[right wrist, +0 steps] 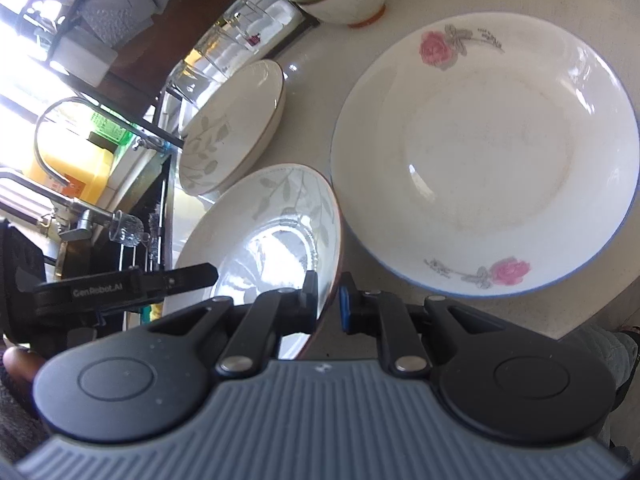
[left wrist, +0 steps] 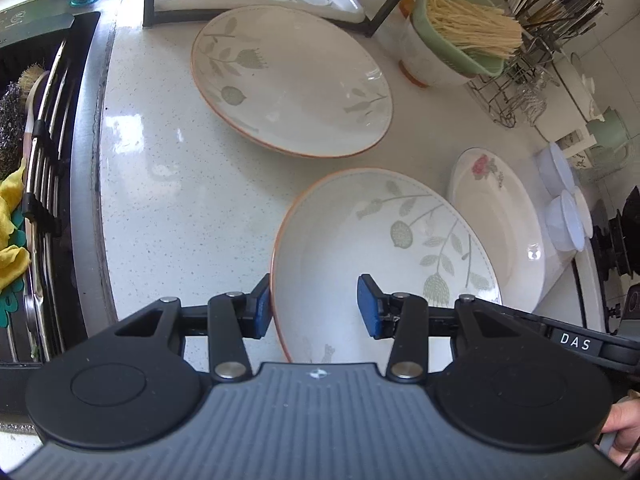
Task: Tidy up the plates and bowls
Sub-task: 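Lift the leaf-print plate with both tools and lower it onto the rose plate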
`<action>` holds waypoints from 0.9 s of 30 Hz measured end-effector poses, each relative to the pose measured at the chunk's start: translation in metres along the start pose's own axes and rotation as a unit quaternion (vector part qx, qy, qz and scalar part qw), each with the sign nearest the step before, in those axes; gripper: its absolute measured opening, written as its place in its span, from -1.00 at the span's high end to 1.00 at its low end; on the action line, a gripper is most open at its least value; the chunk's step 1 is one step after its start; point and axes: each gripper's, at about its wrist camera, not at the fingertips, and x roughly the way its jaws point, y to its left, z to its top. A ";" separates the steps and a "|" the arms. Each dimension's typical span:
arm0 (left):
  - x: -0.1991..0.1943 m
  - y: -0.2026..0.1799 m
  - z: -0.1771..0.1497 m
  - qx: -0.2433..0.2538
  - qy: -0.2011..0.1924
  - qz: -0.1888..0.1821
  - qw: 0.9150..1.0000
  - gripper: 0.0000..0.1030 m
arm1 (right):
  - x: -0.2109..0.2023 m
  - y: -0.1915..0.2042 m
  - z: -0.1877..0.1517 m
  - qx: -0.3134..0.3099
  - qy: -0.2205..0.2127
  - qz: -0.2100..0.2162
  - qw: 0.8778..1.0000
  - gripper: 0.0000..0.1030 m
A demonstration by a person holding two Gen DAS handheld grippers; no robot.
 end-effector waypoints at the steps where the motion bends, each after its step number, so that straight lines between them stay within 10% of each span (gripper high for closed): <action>1: -0.003 -0.002 0.001 0.000 -0.002 -0.001 1.000 0.07 | -0.003 0.002 0.002 -0.005 -0.001 0.000 1.000 0.73; 27: 0.023 -0.111 0.028 0.019 0.014 -0.026 0.999 0.07 | -0.073 -0.070 0.074 0.012 -0.049 0.027 0.998 0.73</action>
